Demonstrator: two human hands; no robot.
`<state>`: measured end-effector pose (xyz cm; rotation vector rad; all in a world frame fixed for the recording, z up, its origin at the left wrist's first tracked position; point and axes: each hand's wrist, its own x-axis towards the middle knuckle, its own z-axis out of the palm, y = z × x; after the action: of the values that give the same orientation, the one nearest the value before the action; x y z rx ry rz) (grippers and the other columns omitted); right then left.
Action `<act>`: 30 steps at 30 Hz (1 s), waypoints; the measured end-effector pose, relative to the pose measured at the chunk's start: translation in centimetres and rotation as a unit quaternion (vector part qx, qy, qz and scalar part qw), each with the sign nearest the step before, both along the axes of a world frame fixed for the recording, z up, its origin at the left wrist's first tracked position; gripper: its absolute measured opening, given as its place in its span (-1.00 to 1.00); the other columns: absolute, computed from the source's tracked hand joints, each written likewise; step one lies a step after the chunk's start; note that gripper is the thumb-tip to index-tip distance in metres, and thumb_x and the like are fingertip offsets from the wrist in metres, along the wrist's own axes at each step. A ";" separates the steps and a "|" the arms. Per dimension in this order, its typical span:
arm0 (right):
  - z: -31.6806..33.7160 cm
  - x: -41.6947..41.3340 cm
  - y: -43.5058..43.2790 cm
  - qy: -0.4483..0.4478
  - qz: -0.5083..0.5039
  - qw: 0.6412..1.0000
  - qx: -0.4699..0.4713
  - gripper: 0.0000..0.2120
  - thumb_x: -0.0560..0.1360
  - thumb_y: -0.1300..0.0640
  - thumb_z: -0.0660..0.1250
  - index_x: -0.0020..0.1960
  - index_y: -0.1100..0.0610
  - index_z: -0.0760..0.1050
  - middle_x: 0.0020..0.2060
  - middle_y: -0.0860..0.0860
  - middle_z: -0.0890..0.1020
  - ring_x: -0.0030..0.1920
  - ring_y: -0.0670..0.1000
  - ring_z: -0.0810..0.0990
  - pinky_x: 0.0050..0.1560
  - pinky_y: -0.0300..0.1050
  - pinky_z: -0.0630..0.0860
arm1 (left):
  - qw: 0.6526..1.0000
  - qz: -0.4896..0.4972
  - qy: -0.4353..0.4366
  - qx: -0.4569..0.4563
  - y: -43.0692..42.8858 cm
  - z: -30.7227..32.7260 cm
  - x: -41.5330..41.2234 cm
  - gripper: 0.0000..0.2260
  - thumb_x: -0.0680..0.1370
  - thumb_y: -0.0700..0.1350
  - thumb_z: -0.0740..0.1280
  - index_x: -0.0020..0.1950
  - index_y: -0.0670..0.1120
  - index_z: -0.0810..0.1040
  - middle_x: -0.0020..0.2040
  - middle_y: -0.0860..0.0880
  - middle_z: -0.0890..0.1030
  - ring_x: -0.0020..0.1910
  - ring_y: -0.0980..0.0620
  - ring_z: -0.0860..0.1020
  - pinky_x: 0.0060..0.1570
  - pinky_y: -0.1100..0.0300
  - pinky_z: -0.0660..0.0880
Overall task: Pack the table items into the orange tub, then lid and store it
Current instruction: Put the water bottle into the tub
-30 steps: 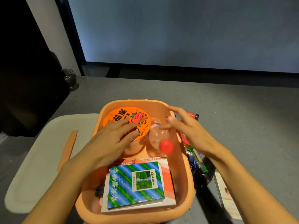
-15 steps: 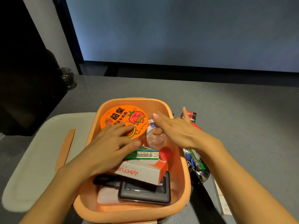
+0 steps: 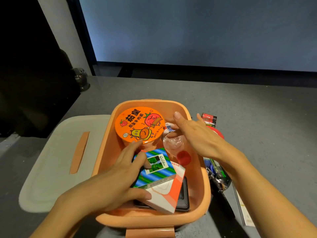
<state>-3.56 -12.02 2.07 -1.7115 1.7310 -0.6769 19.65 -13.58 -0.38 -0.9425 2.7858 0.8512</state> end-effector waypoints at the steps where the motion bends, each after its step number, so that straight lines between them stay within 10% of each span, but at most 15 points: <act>1: 0.0 0.2 0.1 -0.043 -0.002 0.999 -0.008 -0.26 0.42 -0.36 -0.32 0.37 -0.12 0.34 -0.02 -0.11 0.68 0.30 -0.16 0.40 0.46 0.06 -0.17 | 1.000 0.004 0.004 0.012 -0.2 0.3 0.2 -0.62 0.35 0.35 0.27 -0.01 0.31 0.14 0.35 0.36 -0.16 0.32 0.40 -0.11 0.19 0.39 0.21; 6: 0.0 0.6 1.2 -0.173 -0.024 0.984 -0.027 -0.32 0.35 -0.47 -0.24 0.18 -0.23 0.44 -0.22 -0.15 0.70 0.03 -0.22 0.59 0.15 -0.10 0.27 | 0.998 0.049 0.022 0.027 -2.5 2.4 -0.4 -0.49 0.25 0.46 0.11 0.14 0.36 0.18 0.19 0.29 0.32 0.16 0.29 0.27 0.14 0.20 0.33; 13: -0.7 0.8 2.6 -0.100 -0.150 0.977 -0.116 -0.25 0.42 -0.38 -0.19 -0.06 0.06 0.64 -0.34 0.02 0.69 -0.17 -0.10 0.64 0.12 0.02 0.51 | 0.988 0.023 -0.073 -0.137 -3.1 1.5 -3.2 -0.35 0.32 0.42 -0.24 0.31 0.31 0.29 0.10 0.08 0.41 -0.10 0.16 0.05 -0.07 0.11 0.02; 18: -0.8 0.9 3.3 -0.061 -0.124 0.986 -0.097 -0.30 0.46 -0.34 -0.22 0.10 -0.03 0.58 -0.32 -0.13 0.68 -0.02 -0.30 0.53 0.43 0.01 0.16 | 0.985 0.013 -0.089 -0.145 -3.7 1.6 -0.8 -0.35 0.36 0.36 -0.34 0.30 0.34 0.30 0.19 0.22 0.48 0.00 0.12 0.20 -0.04 0.10 0.02; 21: -1.1 2.1 3.3 -0.012 -0.079 0.994 -0.080 -0.22 0.45 -0.36 -0.28 0.11 0.02 0.58 -0.16 -0.06 0.70 0.15 -0.26 0.41 0.30 -0.47 -0.05 | 0.989 0.002 -0.066 -0.131 -3.6 2.1 -0.2 -0.32 0.42 0.27 -0.41 0.30 0.23 0.34 0.15 0.13 0.47 0.03 0.12 0.23 0.00 0.15 0.02; 26: -1.6 3.5 3.1 -0.033 -0.011 0.999 -0.027 -0.10 0.29 -0.52 -0.36 0.10 -0.09 0.57 -0.23 -0.06 0.69 -0.08 -0.19 0.58 -0.03 -0.37 0.36 | 0.996 0.008 0.002 -0.086 -3.2 2.6 0.2 -0.34 0.29 0.42 -0.50 0.24 0.46 0.14 0.09 0.17 0.47 0.09 0.07 0.34 0.06 0.22 0.04; 30: -1.6 3.5 3.3 -0.036 -0.010 0.998 -0.040 -0.20 0.36 -0.47 -0.32 0.10 -0.15 0.57 -0.28 -0.11 0.67 -0.13 -0.18 0.59 -0.01 -0.24 0.44 | 0.998 0.027 0.010 -0.058 -2.9 2.1 0.6 -0.16 0.25 0.49 -0.44 0.24 0.24 0.36 0.09 0.13 0.57 0.06 0.21 0.42 0.30 0.14 0.04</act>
<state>-0.05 -8.72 0.44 -1.7035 1.6945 -0.8179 20.23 -16.51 1.74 -1.0349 2.8655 0.7167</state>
